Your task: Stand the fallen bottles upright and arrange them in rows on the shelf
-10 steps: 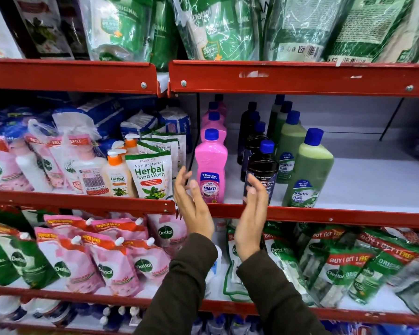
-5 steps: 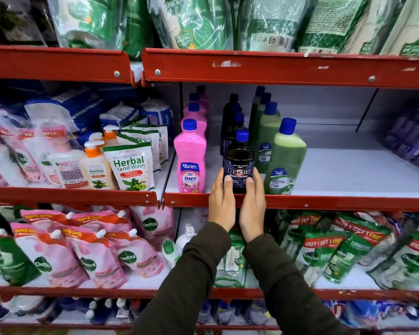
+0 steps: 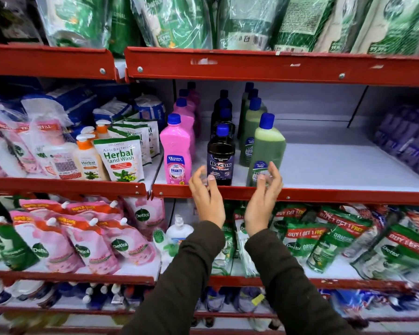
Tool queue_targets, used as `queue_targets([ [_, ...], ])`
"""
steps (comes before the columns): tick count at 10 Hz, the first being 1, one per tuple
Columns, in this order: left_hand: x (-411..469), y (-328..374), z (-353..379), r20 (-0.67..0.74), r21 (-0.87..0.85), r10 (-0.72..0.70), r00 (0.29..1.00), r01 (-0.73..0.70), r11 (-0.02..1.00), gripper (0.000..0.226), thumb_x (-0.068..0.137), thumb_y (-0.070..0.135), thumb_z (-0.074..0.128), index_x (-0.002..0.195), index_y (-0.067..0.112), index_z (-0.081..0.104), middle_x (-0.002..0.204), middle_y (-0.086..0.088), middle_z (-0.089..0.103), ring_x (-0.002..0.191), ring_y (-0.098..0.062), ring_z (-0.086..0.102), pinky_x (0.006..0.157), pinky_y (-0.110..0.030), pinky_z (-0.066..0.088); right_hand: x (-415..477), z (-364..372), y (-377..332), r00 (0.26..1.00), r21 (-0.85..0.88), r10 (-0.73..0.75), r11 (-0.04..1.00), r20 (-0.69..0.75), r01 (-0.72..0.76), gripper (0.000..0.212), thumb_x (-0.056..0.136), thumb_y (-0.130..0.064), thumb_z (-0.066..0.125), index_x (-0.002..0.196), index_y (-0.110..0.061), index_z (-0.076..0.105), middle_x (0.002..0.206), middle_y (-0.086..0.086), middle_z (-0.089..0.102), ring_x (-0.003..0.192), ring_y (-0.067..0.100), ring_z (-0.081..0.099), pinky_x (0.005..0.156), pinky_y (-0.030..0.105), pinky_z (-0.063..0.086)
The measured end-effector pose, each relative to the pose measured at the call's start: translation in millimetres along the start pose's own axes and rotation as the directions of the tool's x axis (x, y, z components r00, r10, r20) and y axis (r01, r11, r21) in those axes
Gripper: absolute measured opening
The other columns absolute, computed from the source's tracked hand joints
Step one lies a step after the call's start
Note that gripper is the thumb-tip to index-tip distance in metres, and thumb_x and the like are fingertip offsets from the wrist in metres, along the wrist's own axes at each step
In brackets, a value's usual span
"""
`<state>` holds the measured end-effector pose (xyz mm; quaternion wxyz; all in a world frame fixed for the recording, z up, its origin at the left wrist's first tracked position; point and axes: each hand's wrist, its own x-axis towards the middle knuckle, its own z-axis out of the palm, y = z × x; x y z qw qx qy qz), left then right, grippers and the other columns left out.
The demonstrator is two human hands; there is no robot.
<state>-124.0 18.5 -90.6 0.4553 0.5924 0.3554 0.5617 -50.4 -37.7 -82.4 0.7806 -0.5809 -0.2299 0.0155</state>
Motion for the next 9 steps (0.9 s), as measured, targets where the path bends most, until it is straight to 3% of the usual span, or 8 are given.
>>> queue_targets([
  [1,-12,0,21,0.139,-0.044,0.036,0.99,-0.031,0.999,0.035,0.099,0.025,0.04,0.126,0.012,0.057,0.124,-0.008,0.061,0.112,-0.003,0.056,0.104,-0.025,0.046,27,-20,-2,0.998,-0.03,0.055,0.998,-0.034,-0.056,0.045,0.106,-0.022,0.04,0.151,-0.018,0.038,0.153,0.004,0.034,0.14,0.016,0.037,0.11,0.024,0.032],
  [2,-15,10,46,0.362,-0.018,0.0,0.932,0.007,1.0,0.052,0.097,0.034,0.036,0.145,0.014,0.045,0.149,-0.007,0.05,0.136,-0.011,0.046,0.116,-0.024,0.034,51,-32,2,0.985,-0.061,0.163,0.985,0.054,-0.16,0.048,0.106,-0.03,0.035,0.154,-0.021,0.035,0.162,0.002,0.033,0.146,0.014,0.033,0.119,0.03,0.028],
  [3,-9,20,64,0.466,0.057,-0.125,0.876,0.111,0.992,0.058,0.102,0.037,0.036,0.155,0.015,0.026,0.163,-0.004,0.029,0.151,-0.015,0.026,0.126,-0.034,0.018,62,-37,2,0.968,-0.077,0.181,0.982,0.172,-0.17,0.048,0.106,-0.034,0.034,0.15,-0.019,0.043,0.15,0.0,0.05,0.135,0.014,0.047,0.118,0.038,0.036],
  [5,-7,22,73,0.484,0.119,-0.204,0.851,0.167,0.979,0.054,0.105,0.035,0.035,0.155,0.015,0.027,0.162,-0.005,0.032,0.151,-0.019,0.029,0.125,-0.032,0.019,66,-42,2,0.956,-0.055,0.205,0.979,0.212,-0.198,0.043,0.106,-0.027,0.039,0.148,-0.022,0.044,0.134,-0.009,0.052,0.125,0.009,0.049,0.106,0.026,0.037],
  [6,-7,20,73,0.493,0.094,-0.19,0.849,0.165,0.982,0.054,0.105,0.035,0.036,0.155,0.015,0.028,0.163,-0.004,0.032,0.151,-0.017,0.028,0.125,-0.032,0.018,67,-44,5,0.949,-0.085,0.201,0.979,0.243,-0.186,0.045,0.105,-0.029,0.039,0.15,-0.023,0.042,0.143,-0.006,0.052,0.129,0.009,0.049,0.109,0.027,0.037],
  [7,-8,23,72,0.497,0.113,-0.195,0.845,0.16,0.981,0.056,0.105,0.035,0.037,0.156,0.015,0.025,0.163,-0.003,0.029,0.153,-0.018,0.023,0.126,-0.032,0.016,67,-48,3,0.934,-0.123,0.215,0.975,0.285,-0.187,0.051,0.104,-0.036,0.04,0.153,-0.024,0.037,0.156,-0.002,0.045,0.141,0.014,0.044,0.121,0.038,0.033],
  [8,-16,26,72,0.435,0.119,-0.088,0.896,0.04,0.992,0.058,0.104,0.034,0.039,0.156,0.017,0.022,0.164,-0.005,0.024,0.154,-0.02,0.019,0.124,-0.031,0.014,66,-54,1,0.946,-0.16,0.182,0.977,0.268,-0.142,0.055,0.104,-0.039,0.038,0.156,-0.025,0.028,0.164,0.0,0.031,0.15,0.017,0.031,0.125,0.041,0.026],
  [9,-20,43,70,0.25,0.023,0.183,0.951,-0.195,0.981,0.049,0.102,0.033,0.042,0.149,0.023,0.035,0.15,-0.001,0.035,0.142,-0.023,0.038,0.12,-0.046,0.033,66,-58,-22,0.979,-0.2,-0.059,0.975,0.196,0.098,0.051,0.105,-0.035,0.038,0.154,-0.024,0.031,0.16,0.0,0.034,0.149,0.015,0.031,0.123,0.038,0.026],
])
